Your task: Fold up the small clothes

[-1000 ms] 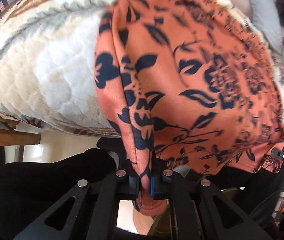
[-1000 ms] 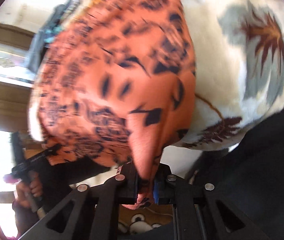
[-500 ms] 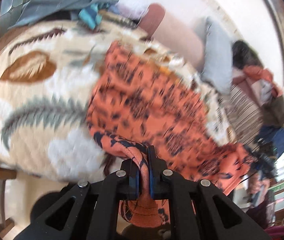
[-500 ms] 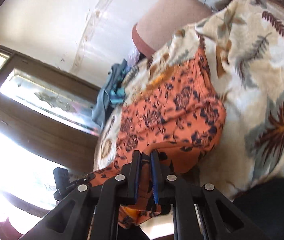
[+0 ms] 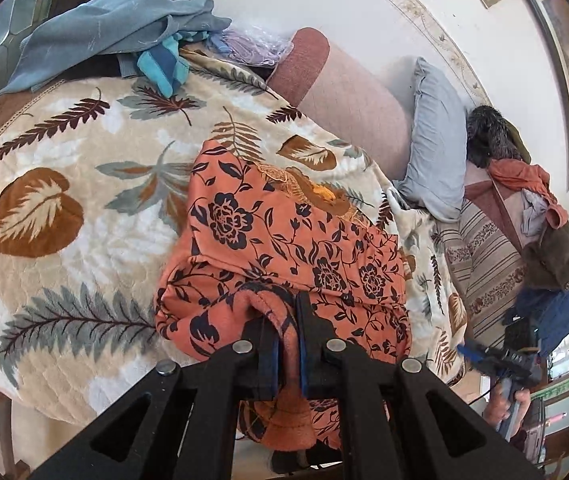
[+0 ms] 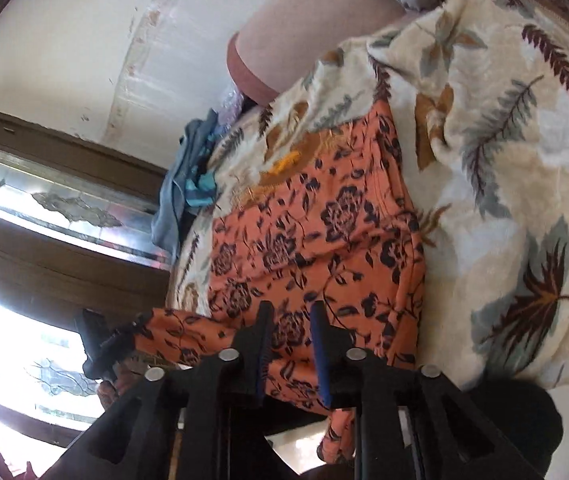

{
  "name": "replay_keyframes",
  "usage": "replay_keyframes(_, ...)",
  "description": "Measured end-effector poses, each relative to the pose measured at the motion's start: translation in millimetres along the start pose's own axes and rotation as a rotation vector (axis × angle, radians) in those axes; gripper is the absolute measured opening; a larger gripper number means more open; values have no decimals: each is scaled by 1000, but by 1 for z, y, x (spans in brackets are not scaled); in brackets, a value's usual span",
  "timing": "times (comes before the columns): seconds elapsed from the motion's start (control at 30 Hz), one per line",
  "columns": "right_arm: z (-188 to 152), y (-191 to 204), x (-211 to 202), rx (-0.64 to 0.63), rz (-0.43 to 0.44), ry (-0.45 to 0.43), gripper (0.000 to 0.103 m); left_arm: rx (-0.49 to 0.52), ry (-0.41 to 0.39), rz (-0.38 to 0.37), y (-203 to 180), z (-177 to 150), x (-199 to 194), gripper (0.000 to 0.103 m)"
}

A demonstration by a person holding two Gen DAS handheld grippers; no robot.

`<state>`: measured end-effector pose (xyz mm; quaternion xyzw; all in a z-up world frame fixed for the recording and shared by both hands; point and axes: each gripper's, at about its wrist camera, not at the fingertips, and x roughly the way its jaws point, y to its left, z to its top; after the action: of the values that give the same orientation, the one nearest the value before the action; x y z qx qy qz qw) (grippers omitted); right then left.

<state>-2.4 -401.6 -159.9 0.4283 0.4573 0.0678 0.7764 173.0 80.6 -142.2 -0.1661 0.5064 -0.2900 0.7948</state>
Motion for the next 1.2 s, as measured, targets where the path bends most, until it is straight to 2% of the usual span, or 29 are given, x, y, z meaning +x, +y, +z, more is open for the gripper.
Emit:
replay_keyframes(0.07, -22, -11, 26, 35, -82, 71, 81, -11, -9, 9, 3, -6, -7, 7)
replay_keyframes(0.23, -81, -46, 76, 144, -167, 206, 81, -13, -18, 28, 2, -20, -27, 7)
replay_keyframes(0.33, -108, -52, 98, 181, -192, 275, 81, 10, -25, 37, -4, -29, -35, 7)
replay_keyframes(0.43, -121, -37, 115, 141, -225, 288, 81, 27, -36, 30, -9, -38, -43, 7)
replay_keyframes(0.57, -128, -32, 142, 104, -344, 271, 81, 30, -42, 28, -11, -46, -51, 7)
replay_keyframes(0.63, -134, -42, 153, 103, -341, 287, 65, 23, -43, 29, -8, -49, -54, 7)
replay_keyframes(0.67, -138, -46, 157, 84, -337, 309, 38, 19, -44, 29, -6, -50, -55, 7)
replay_keyframes(0.7, -142, -50, 158, 70, -350, 321, 17, 12, -45, 26, -4, -50, -57, 7)
replay_keyframes(0.73, -144, -57, 155, 72, -349, 317, 11, 5, -47, 24, -1, -51, -58, 7)
replay_keyframes(0.83, -145, -80, 129, 127, -342, 268, 7, -14, -56, 32, 7, -49, -62, 7)
replay_keyframes(0.9, -137, -93, 101, 187, -272, 193, 7, -24, -70, 34, 12, -47, -65, 7)
replay_keyframes(1.0, -121, -93, 70, 195, -222, 113, 7, -29, -93, 39, 16, -39, -71, 7)
replay_keyframes(1.07, -108, -89, 49, 209, -116, 75, 7, -31, -96, 49, 17, -35, -71, 7)
replay_keyframes(1.2, -84, -62, 23, 136, 22, 5, 7, -24, -51, 51, 17, -40, -63, 8)
